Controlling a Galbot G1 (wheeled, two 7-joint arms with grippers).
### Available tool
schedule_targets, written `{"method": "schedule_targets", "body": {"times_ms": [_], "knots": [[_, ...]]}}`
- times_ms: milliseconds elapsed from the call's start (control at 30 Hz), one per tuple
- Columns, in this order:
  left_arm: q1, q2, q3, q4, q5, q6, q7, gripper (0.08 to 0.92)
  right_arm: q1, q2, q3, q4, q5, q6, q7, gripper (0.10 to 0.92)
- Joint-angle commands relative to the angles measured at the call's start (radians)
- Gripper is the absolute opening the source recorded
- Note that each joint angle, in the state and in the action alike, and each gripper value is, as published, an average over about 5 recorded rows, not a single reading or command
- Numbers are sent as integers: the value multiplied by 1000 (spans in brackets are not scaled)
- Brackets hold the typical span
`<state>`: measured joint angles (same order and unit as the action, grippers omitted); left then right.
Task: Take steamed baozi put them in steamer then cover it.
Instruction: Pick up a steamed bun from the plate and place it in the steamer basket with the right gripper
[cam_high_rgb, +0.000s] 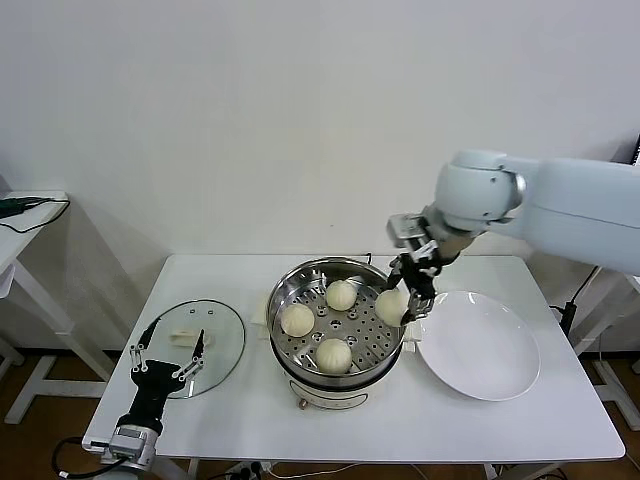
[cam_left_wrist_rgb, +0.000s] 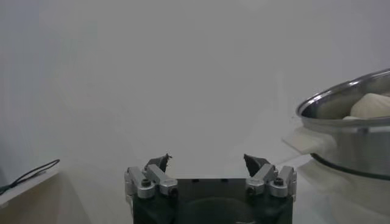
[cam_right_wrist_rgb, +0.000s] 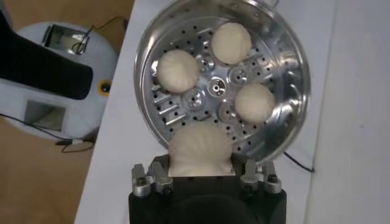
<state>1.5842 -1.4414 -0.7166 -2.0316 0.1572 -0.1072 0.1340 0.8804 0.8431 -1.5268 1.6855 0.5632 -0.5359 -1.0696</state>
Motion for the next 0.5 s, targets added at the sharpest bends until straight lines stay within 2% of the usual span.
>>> {"method": "schedule_targets", "body": {"times_ms": [33,500], "knots": [[-1,2,-5,12,-1,0,1,823,-169,141,54,-154,-69,-20,8,695],[-15,8,-11,30,-11,1,6,823,-216,221,58,-229,-89,-16,6,702]]}}
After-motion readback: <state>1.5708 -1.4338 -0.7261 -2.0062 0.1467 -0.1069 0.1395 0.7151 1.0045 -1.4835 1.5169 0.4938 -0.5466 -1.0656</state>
